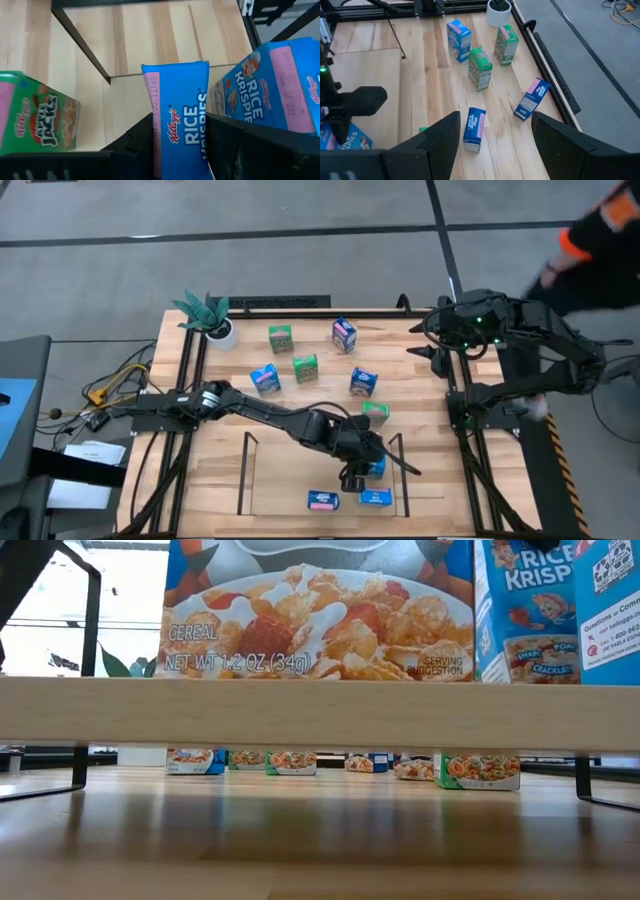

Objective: Stack cereal on shelf
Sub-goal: Put the bottom light blue cereal box on the shelf aligned with the other light blue cereal box, then put the light blue cereal box on the shelf aligned with the other light blue cereal box

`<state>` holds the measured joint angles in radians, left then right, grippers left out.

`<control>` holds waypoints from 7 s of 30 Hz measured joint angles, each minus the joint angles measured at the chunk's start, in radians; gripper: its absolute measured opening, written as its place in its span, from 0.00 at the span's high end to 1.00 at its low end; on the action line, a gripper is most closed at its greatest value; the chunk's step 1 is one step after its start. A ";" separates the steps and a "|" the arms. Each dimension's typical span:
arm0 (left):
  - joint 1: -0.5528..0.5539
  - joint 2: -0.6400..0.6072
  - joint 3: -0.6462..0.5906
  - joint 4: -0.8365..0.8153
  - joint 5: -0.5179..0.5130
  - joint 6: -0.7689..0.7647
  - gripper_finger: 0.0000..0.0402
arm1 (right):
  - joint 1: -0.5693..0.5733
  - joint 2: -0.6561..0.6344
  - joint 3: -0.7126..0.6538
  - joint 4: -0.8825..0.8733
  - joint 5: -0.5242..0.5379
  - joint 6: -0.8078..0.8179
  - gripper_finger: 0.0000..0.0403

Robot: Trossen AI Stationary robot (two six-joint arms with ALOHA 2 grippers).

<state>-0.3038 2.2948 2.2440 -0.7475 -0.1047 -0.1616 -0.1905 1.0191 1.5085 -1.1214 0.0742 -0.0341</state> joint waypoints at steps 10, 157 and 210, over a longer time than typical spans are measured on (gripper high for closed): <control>-0.003 0.000 0.000 0.003 0.018 -0.002 0.69 | 0.000 0.000 0.000 0.000 0.000 -0.001 0.33; 0.528 -1.037 -1.220 -0.171 -0.143 0.011 0.24 | -0.015 0.029 0.000 0.105 0.003 -0.050 0.33; 0.528 -0.999 -1.252 -0.160 -0.130 -0.011 0.36 | -0.015 0.030 0.000 0.105 0.003 -0.096 0.33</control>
<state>0.2245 1.2957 0.9924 -0.9077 -0.2347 -0.1726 -0.2058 1.0489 1.5085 -1.0168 0.0772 -0.1301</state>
